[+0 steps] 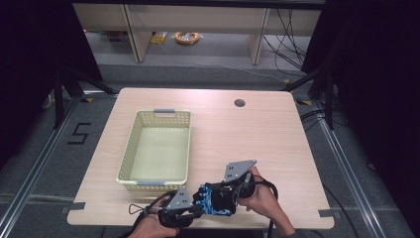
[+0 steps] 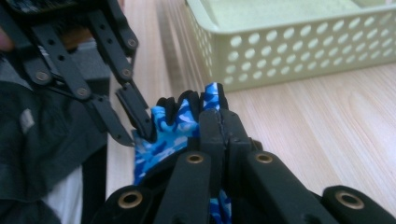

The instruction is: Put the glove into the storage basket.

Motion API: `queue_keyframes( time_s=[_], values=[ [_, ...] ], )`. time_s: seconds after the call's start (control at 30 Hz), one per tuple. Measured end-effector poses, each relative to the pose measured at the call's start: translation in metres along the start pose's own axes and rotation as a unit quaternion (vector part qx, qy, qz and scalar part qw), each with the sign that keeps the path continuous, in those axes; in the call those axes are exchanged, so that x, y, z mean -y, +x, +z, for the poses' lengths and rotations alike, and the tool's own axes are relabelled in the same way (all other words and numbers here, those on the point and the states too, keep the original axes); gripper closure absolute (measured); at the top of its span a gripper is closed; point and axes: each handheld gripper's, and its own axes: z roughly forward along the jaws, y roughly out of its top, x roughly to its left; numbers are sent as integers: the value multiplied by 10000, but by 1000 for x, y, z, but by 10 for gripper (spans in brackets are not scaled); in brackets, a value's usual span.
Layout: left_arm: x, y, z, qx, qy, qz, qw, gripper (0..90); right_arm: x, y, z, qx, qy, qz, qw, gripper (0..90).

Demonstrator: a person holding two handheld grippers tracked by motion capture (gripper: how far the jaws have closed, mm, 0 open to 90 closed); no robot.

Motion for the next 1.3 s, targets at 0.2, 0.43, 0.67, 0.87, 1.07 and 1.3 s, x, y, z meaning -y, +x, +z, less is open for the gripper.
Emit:
queue_keyframes(
  time_s=[0.2, 0.43, 0.67, 0.87, 1.07, 1.3],
  values=[
    [-6, -2, -8, 27, -170, -21, 9999, 789, -5, 0, -7, -175, -370, 193, 9990, 900],
    [-3, 9, -5, -55, -77, -92, 9999, 781, 10, -8, 8, 1, -123, 630, 9979, 900],
    [3, 13, 2, 4, 97, -201, 9998, 762, 23, -18, 14, 14, 90, 694, 9975, 890],
    [4, 13, 2, 44, 82, -114, 9999, 696, 28, -22, 18, 228, 262, 805, 9961, 721],
    [7, 18, -5, -145, 55, -118, 9998, 579, 29, -14, -7, 834, 278, 1427, 9859, 577],
    [13, 22, -9, -264, 212, -173, 9993, 459, 53, 6, -29, 1338, 413, 2370, 9614, 503]
  ],
)
